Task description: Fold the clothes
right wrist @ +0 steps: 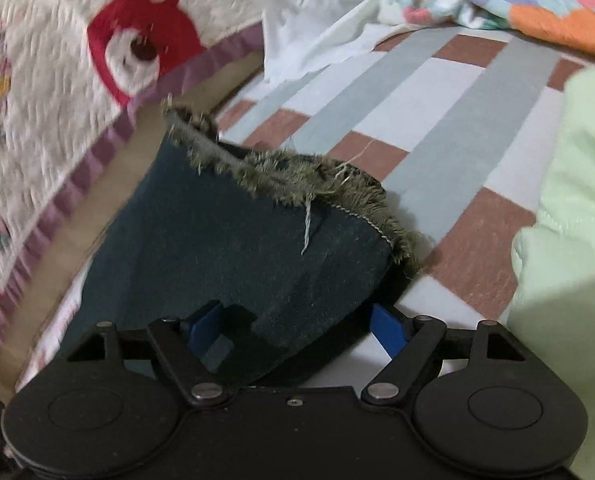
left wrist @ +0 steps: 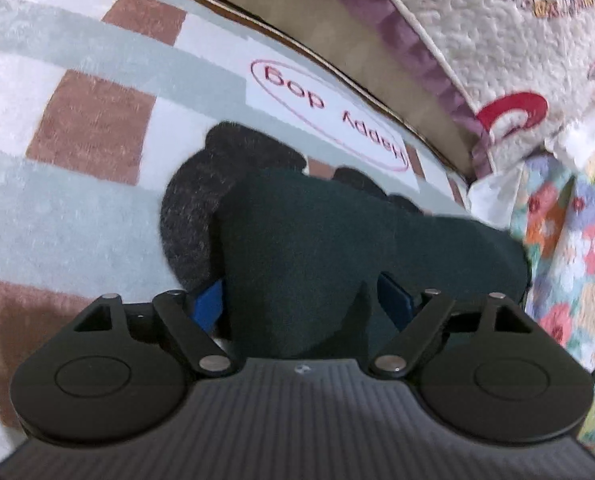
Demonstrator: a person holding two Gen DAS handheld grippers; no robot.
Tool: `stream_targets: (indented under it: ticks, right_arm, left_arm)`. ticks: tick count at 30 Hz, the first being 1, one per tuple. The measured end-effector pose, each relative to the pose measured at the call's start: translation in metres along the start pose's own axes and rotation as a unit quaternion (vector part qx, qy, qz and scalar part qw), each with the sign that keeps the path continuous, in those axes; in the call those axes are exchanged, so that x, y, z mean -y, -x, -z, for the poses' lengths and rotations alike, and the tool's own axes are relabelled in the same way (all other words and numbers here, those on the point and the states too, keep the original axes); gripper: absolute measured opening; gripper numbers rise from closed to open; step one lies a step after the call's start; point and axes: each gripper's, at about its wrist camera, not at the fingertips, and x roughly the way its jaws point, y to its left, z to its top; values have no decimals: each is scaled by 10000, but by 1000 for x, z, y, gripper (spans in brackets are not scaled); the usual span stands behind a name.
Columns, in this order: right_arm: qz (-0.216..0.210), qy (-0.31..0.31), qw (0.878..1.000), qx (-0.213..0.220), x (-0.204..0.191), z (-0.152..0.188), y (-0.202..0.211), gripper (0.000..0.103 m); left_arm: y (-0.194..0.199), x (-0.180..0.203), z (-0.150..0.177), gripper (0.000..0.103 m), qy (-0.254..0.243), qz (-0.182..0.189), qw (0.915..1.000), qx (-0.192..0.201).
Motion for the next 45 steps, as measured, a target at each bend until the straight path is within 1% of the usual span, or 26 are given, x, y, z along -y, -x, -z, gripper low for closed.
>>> stream_targets:
  ticks: [2,3,4,5,6,7,8,9,12,15,17,19,21,22,23,25,27,28,30,33,35,37,38,41,43,45]
  right_arm:
    - [-106,-28,9997,214,1,-4,-4,69]
    - [-158,-35,9993,322,2,-6,-7,62]
    - [-209,-11,9988,435,5,-7,-13,62]
    - [-273,-35,9983,509,7,-8,-18,62]
    - [-300,-51,9979,570,7,-8,-20,62]
    - [-294,35,9978,595,4,-9,-20,57]
    - [-306,216,9970,676,2,-9,-14,51]
    - [-320,405,9958,756,-1,-9,-8,38]
    - [-407,1091,9883,982,-21,-15,6,31]
    - [-477,1499,9793,1274,-50,-24,23,26]
    - [-544,1777,9705,1536,-74,-29,44,22]
    - [-797,1925,9618,1774,-96,-35,71,12]
    - [-967,2247,9525,1811,-114,-38,86,12]
    - [-886,2314,9534,1718,-115,-40,82,13]
    - [-789,2365,9550,1606,-116,-41,76,16]
    - [-346,2130,9704,1087,-104,-40,47,37]
    - [292,1496,9854,756,-83,-31,23,41]
    - [375,1162,9908,590,-71,-25,17,41]
    - [288,722,9965,318,-53,-18,14,41]
    - [367,699,9964,310,-46,-18,19,46]
    - [415,538,9973,293,-41,-19,19,48]
    - [257,256,9989,308,-37,-19,21,50]
    - [119,119,9994,309,-39,-18,19,50]
    - [-166,195,9991,331,-50,-10,20,50]
    - [-143,314,9993,124,-58,-8,13,49]
    - [-169,301,9994,36,-60,-4,7,50]
  left_arm:
    - [-5,6,-1,82,-117,-87,9999,49]
    - [-6,7,-1,76,-132,-87,9998,103]
    - [-6,8,-2,64,-100,-93,9997,212]
    - [-4,10,-2,43,-114,-119,9994,317]
    - [-1,13,-2,29,-221,-187,9987,410]
    - [2,16,-1,25,-327,-255,9979,504]
    - [5,23,0,22,-515,-352,9962,607]
    - [8,35,2,19,-871,-508,9922,727]
    - [13,73,11,17,-1896,-1027,9712,1010]
    - [27,91,8,15,-2066,-1056,9647,1245]
    - [52,100,3,15,-1961,-897,9657,1444]
    - [75,108,-2,15,-2044,-906,9585,1769]
    - [82,102,-11,15,-2021,-1041,9537,1970]
    - [83,95,-17,15,-1934,-1095,9539,2016]
    - [76,77,-24,16,-1680,-1105,9613,1886]
    - [54,36,-35,19,-1081,-1170,9789,1278]
    - [45,6,-31,23,-745,-1267,9851,897]
    - [45,-5,-26,26,-654,-1261,9865,810]
    - [53,-16,-19,45,-495,-1055,9902,772]
    - [56,-32,-17,53,-43,-558,9974,456]
    - [50,-34,-13,56,63,-360,9993,124]
    - [48,-30,-3,65,-111,-393,9992,-52]
    - [47,-29,2,73,-153,-438,9988,-156]
    - [47,-30,11,84,337,-652,9966,-364]
    - [48,-30,15,84,615,-763,9942,-447]
    - [45,-23,17,84,364,-746,9953,-507]
